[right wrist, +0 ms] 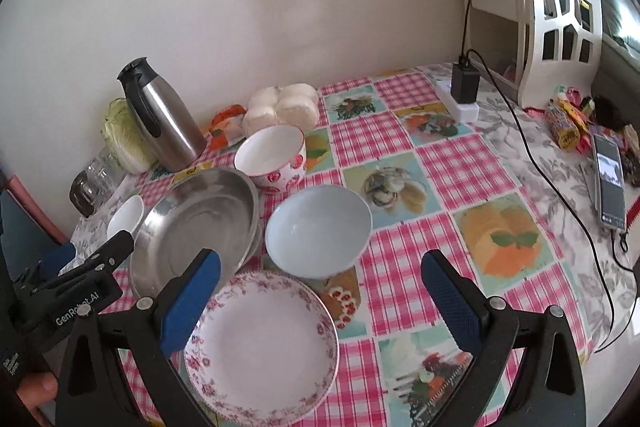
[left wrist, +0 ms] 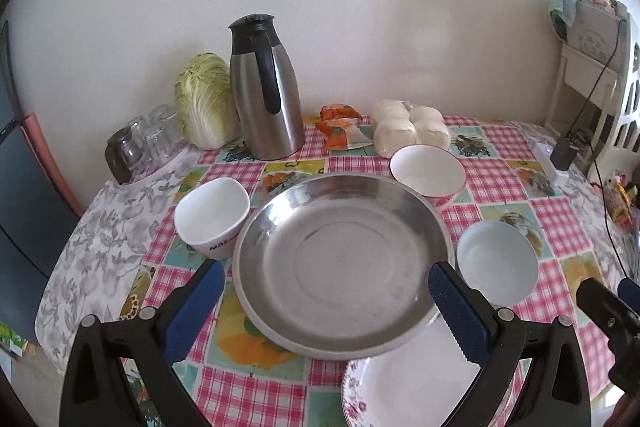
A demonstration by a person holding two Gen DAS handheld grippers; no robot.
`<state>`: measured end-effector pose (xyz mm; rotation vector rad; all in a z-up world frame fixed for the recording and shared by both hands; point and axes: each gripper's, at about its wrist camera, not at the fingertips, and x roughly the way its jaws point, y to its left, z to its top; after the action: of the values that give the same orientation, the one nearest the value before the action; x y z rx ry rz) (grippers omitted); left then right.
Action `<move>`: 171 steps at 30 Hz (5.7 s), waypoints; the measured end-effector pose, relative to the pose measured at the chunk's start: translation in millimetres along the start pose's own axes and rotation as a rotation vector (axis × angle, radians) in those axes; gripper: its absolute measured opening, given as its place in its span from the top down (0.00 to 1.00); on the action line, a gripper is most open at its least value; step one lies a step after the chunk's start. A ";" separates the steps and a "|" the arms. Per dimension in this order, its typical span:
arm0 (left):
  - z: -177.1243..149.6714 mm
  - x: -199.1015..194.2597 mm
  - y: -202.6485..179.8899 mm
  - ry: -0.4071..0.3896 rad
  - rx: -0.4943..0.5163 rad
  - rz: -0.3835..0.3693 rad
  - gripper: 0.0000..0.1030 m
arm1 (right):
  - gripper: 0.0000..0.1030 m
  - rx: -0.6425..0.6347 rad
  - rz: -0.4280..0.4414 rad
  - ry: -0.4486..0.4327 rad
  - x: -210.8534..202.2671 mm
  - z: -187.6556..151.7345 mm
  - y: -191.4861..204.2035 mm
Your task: Organize plates and bowls
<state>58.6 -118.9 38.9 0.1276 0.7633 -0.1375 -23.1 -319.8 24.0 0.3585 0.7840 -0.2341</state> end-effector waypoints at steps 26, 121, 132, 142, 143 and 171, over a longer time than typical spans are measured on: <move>-60.8 64.3 -19.0 0.482 -0.062 -0.189 0.03 | 0.04 0.173 0.063 0.385 74.1 -50.4 -34.6; -69.4 82.7 -30.2 0.524 -0.089 -0.338 0.81 | 0.89 0.249 0.172 0.402 72.0 -42.7 -85.5; -63.5 64.7 -31.9 0.490 -0.060 -0.333 0.81 | 0.89 0.230 0.176 0.364 54.2 -41.5 -85.0; -52.8 52.3 -27.3 0.418 -0.070 -0.358 0.82 | 0.89 0.217 0.201 0.310 39.7 -37.4 -84.4; -51.5 51.0 -26.3 0.410 -0.073 -0.361 0.81 | 0.89 0.210 0.201 0.305 38.7 -36.6 -83.0; 46.8 63.0 11.4 0.207 -0.211 -0.360 0.82 | 0.86 0.146 0.311 0.151 41.1 71.8 -21.8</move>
<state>137.2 -120.3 29.3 -0.2014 0.9985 -0.3884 44.1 -371.3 36.2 0.6350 0.8498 0.0283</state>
